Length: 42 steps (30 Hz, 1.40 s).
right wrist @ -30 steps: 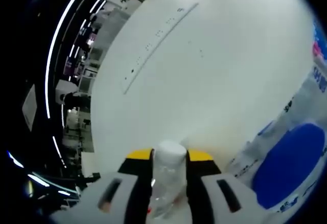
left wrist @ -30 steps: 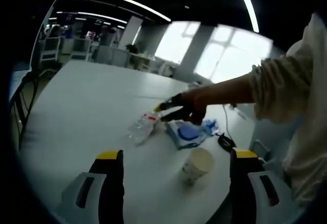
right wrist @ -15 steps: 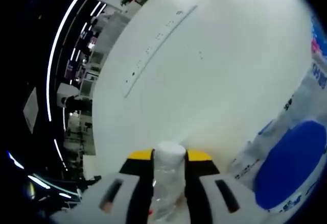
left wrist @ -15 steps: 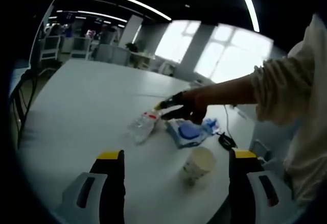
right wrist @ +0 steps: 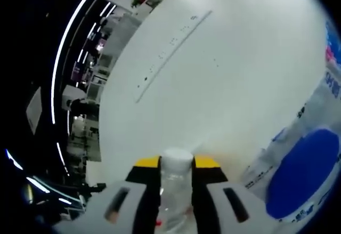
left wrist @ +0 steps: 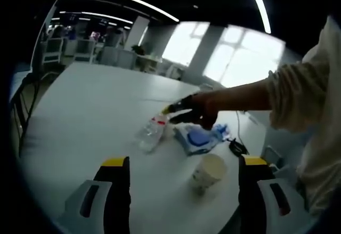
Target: Arrange the tabletop items into an orderly group along one side of the table until the central work area is clear of visible clutter.
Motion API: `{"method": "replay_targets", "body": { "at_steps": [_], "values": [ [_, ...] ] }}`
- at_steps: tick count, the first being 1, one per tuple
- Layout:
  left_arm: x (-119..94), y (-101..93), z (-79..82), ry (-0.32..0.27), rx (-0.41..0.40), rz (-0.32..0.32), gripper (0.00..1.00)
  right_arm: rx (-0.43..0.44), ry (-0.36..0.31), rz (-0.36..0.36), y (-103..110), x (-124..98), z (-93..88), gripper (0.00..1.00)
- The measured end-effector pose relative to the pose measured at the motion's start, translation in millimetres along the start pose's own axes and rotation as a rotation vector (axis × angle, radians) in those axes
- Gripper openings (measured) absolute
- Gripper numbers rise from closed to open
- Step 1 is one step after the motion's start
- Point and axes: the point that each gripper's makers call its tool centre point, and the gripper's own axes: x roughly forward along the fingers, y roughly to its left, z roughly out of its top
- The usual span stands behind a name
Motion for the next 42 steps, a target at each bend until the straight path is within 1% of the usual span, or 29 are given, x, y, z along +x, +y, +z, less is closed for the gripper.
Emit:
{"method": "replay_targets", "body": {
  "at_steps": [2,8,14,20,25,26,28,30,31,32,33,34,35,36,37,38,40,41,42],
  "values": [
    [1,0.8,0.6,0.000,0.000,0.000,0.80,-0.008,-0.003,0.007,2,-2,0.1,0.17],
    [2,1.4,4.0,-0.001,0.014,-0.008,0.80,-0.076,-0.015,0.024,10,-7,2.5,0.17],
    [5,1.2,13.2,-0.004,0.042,-0.023,0.81,-0.173,-0.040,0.058,23,-15,4.6,0.17],
    [7,2.5,19.3,-0.005,0.060,-0.034,0.81,-0.224,-0.052,0.087,33,-23,1.3,0.17],
    [10,2.4,23.3,-0.002,0.075,-0.049,0.80,-0.309,-0.074,0.114,42,-31,0.0,0.17],
    [11,2.8,23.9,0.001,0.077,-0.050,0.80,-0.311,-0.079,0.124,44,-32,0.1,0.17],
    [14,3.8,25.8,0.005,0.091,-0.057,0.80,-0.347,-0.084,0.129,48,-35,-0.5,0.17],
    [18,5.4,30.8,0.000,0.094,-0.070,0.79,-0.396,-0.113,0.178,58,-39,0.6,0.17],
    [20,6.6,32.6,-0.002,0.096,-0.075,0.79,-0.431,-0.112,0.175,58,-42,-1.1,0.17],
    [24,9.9,34.6,0.003,0.105,-0.079,0.79,-0.474,-0.133,0.218,67,-44,-1.2,0.17],
    [27,12.2,36.4,0.004,0.110,-0.082,0.79,-0.502,-0.146,0.236,71,-47,-1.0,0.17],
    [32,15.0,40.1,0.002,0.114,-0.093,0.79,-0.534,-0.144,0.215,69,-49,-2.2,0.17],
    [36,17.2,42.1,0.005,0.116,-0.101,0.79,-0.535,-0.142,0.222,71,-51,-4.2,0.17],
    [43,21.2,45.5,0.007,0.124,-0.108,0.79,-0.540,-0.138,0.239,75,-53,-7.7,0.17],
    [48,23.4,47.8,0.006,0.130,-0.114,0.78,-0.561,-0.141,0.238,77,-55,-10.7,0.17],
    [54,25.1,49.3,0.009,0.136,-0.123,0.78,-0.594,-0.144,0.239,78,-57,-11.7,0.17],
    [68,30.1,51.7,0.019,0.157,-0.146,0.77,-0.642,-0.143,0.264,85,-60,-17.1,0.17],
    [78,32.9,53.1,0.024,0.158,-0.165,0.76,-0.691,-0.152,0.278,89,-63,-19.6,0.17],
    [83,33.0,53.3,0.032,0.156,-0.184,0.75,-0.712,-0.150,0.291,92,-63,-21.3,0.17]
  ]
}}
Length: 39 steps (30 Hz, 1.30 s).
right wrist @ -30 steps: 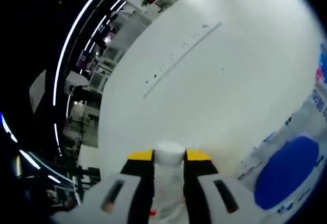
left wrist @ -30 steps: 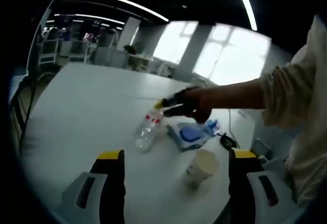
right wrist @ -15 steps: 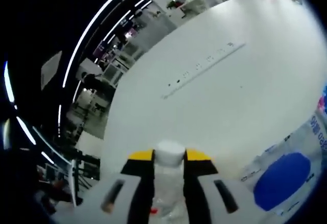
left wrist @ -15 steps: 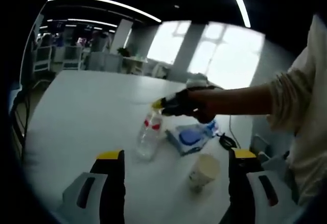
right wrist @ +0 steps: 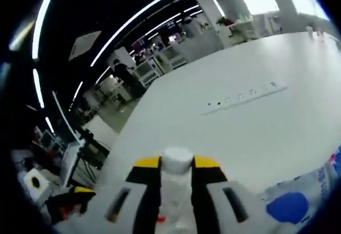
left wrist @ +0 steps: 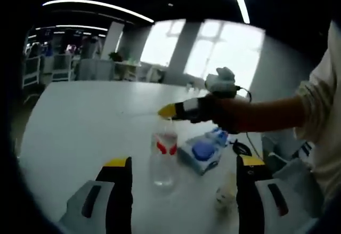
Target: Arrange the tabletop items into an orderly group along one side of the table until the central work area is clear of visible clutter.
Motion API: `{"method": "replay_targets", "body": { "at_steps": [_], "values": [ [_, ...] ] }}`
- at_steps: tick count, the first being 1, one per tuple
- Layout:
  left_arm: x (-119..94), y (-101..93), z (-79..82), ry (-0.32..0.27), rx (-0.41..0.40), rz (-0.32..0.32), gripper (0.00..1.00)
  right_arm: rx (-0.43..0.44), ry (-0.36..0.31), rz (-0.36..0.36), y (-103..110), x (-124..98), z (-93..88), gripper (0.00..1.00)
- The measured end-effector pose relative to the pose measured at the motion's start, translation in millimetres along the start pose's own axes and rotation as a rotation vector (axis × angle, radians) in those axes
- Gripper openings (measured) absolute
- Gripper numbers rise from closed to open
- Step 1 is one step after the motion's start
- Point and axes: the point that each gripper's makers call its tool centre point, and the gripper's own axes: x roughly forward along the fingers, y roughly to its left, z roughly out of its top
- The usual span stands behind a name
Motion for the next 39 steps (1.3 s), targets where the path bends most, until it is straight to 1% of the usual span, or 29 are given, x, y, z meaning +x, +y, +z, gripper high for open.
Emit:
{"method": "replay_targets", "body": {
  "at_steps": [1,2,3,4,5,6,7,9,10,11,12,13,14,16,17,18,20,21,23,24,25,27,32,34,39],
  "values": [
    [9,3.2,2.3,-0.004,-0.004,-0.024,0.74,-0.014,0.003,0.002,2,0,0.2,0.17],
    [15,6.2,3.4,-0.010,-0.004,-0.035,0.75,-0.021,0.001,0.009,5,0,1.2,0.17],
    [21,9.0,2.2,-0.003,0.005,-0.048,0.75,-0.044,-0.002,0.023,8,-1,2.0,0.17],
    [27,13.3,0.9,0.005,0.003,-0.051,0.76,-0.096,-0.003,0.039,13,-1,1.8,0.17],
    [35,17.9,-0.7,0.011,0.001,-0.061,0.76,-0.115,-0.003,0.047,15,-2,1.6,0.17],
    [40,17.6,-1.3,0.008,0.002,-0.082,0.77,-0.115,-0.005,0.063,21,-4,0.8,0.17],
    [47,17.6,-2.4,0.009,-0.002,-0.108,0.77,-0.136,-0.006,0.068,23,-5,0.6,0.17],
    [55,22.9,-2.3,0.006,0.020,-0.108,0.76,-0.179,-0.007,0.092,29,-7,-0.1,0.17],
    [60,21.7,-2.6,-0.002,0.044,-0.140,0.75,-0.204,-0.010,0.102,31,-7,0.0,0.17],
    [64,24.9,-5.8,0.007,0.035,-0.141,0.75,-0.218,-0.009,0.106,31,-7,0.2,0.17],
    [68,28.6,-13.1,0.036,0.026,-0.149,0.74,-0.234,-0.007,0.122,34,-8,0.1,0.17],
    [71,27.9,-15.5,0.039,0.031,-0.166,0.74,-0.251,-0.009,0.130,35,-8,0.0,0.17],
    [74,26.9,-18.6,0.047,0.033,-0.187,0.73,-0.286,-0.007,0.136,38,-10,-0.9,0.17],
    [77,27.8,-22.5,0.060,0.023,-0.198,0.72,-0.313,-0.008,0.147,42,-11,-1.5,0.17],
    [78,25.7,-23.6,0.061,0.029,-0.218,0.70,-0.322,-0.007,0.157,45,-12,-2.5,0.17],
    [80,25.7,-25.8,0.070,0.043,-0.220,0.67,-0.333,-0.004,0.160,47,-13,-3.3,0.17],
    [83,24.1,-27.8,0.079,0.049,-0.231,0.68,-0.375,-0.005,0.178,52,-14,-4.7,0.17],
    [84,21.3,-27.8,0.078,0.040,-0.245,0.66,-0.388,-0.005,0.184,55,-16,-6.3,0.16],
    [86,18.6,-31.5,0.096,0.075,-0.256,0.56,-0.416,-0.007,0.196,59,-17,-7.8,0.16],
    [87,18.3,-32.9,0.100,0.082,-0.257,0.50,-0.422,-0.008,0.199,61,-18,-8.9,0.16],
    [88,20.3,-35.8,0.114,0.092,-0.250,0.45,-0.426,-0.007,0.203,62,-18,-9.3,0.16],
    [88,17.1,-37.3,0.118,0.095,-0.268,0.40,-0.444,-0.007,0.210,64,-19,-10.2,0.16],
    [88,15.6,-36.2,0.118,0.117,-0.268,0.39,-0.467,-0.008,0.216,66,-22,-11.5,0.16],
    [88,15.7,-35.9,0.117,0.138,-0.264,0.38,-0.483,-0.009,0.219,68,-23,-12.3,0.16],
    [81,16.1,-35.8,0.120,0.175,-0.258,0.37,-0.543,-0.017,0.231,78,-28,-16.3,0.16]
  ]
}}
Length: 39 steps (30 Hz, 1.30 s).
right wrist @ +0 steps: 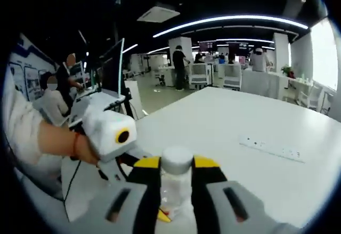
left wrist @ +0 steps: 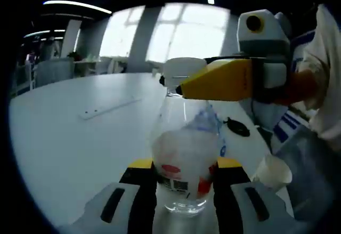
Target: Arrange the tabletop items into an orderly group along one side of the table until the central work area is clear of visible clutter.
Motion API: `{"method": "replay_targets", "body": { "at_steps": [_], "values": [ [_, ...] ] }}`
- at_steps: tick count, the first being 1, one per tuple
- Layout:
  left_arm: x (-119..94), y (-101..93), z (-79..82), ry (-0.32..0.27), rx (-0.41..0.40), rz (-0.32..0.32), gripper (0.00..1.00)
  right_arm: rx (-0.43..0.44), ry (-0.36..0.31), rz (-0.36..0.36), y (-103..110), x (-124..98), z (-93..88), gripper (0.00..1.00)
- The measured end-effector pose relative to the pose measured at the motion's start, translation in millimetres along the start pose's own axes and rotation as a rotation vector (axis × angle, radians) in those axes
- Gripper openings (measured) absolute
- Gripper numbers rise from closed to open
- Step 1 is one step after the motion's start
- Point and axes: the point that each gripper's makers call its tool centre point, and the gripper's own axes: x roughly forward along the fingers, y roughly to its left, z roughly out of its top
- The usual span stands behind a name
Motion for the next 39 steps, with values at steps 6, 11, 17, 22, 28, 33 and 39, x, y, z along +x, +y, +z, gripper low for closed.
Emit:
{"method": "replay_targets", "body": {
  "at_steps": [6,11,17,22,28,33,39],
  "values": [
    [-8,-2.6,-1.2,0.018,0.064,0.018,0.37,-0.046,-0.032,-0.005,11,-5,1.5,0.17],
    [-14,-4.4,1.1,0.015,0.093,0.028,0.37,-0.152,-0.063,-0.006,23,-6,7.5,0.17],
    [-13,-7.3,-8.5,0.029,0.098,0.030,0.37,-0.189,-0.051,-0.002,27,-6,-0.8,0.18],
    [-13,-7.2,-10.2,0.031,0.111,0.040,0.37,-0.224,-0.054,-0.003,29,-8,-4.1,0.18],
    [-13,-6.1,-10.7,0.026,0.125,0.048,0.37,-0.245,-0.060,-0.006,31,-8,-4.2,0.18],
    [-16,-6.4,-12.8,0.020,0.148,0.044,0.37,-0.296,-0.051,-0.028,38,-9,-6.0,0.18],
    [-17,-7.3,-12.5,0.022,0.156,0.006,0.37,-0.276,-0.034,-0.094,36,-8,-5.3,0.18]
  ]
}}
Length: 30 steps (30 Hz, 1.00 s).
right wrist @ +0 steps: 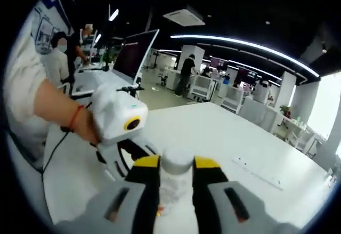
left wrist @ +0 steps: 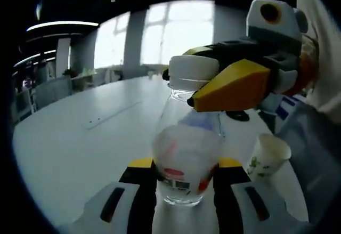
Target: Arrange the tabletop items into an orderly group along one side of the table until the central work area is clear of visible clutter.
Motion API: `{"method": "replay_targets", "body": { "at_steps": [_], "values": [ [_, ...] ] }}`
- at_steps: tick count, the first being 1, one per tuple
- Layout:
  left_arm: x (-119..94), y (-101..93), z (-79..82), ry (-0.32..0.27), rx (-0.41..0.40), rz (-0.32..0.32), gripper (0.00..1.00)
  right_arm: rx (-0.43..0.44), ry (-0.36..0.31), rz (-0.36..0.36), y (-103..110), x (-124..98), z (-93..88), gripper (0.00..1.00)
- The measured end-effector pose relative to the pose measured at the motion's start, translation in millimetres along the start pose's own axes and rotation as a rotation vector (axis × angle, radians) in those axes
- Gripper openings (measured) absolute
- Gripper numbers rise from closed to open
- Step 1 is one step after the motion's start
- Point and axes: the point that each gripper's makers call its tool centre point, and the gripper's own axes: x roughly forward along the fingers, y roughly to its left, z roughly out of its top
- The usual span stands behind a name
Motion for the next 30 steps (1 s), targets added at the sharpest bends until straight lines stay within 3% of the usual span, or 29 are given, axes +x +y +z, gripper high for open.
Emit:
{"method": "replay_targets", "body": {
  "at_steps": [11,21,30],
  "values": [
    [1,-4.9,-2.5,0.011,0.006,-0.036,0.39,-0.022,0.011,-0.078,2,-6,-1.7,0.18],
    [0,-7.0,-10.6,0.050,-0.014,-0.022,0.48,-0.018,0.020,-0.084,1,-7,-2.3,0.19],
    [-2,-7.5,-9.9,0.047,-0.036,-0.012,0.53,-0.034,0.028,-0.081,1,-8,-2.6,0.20]
  ]
}}
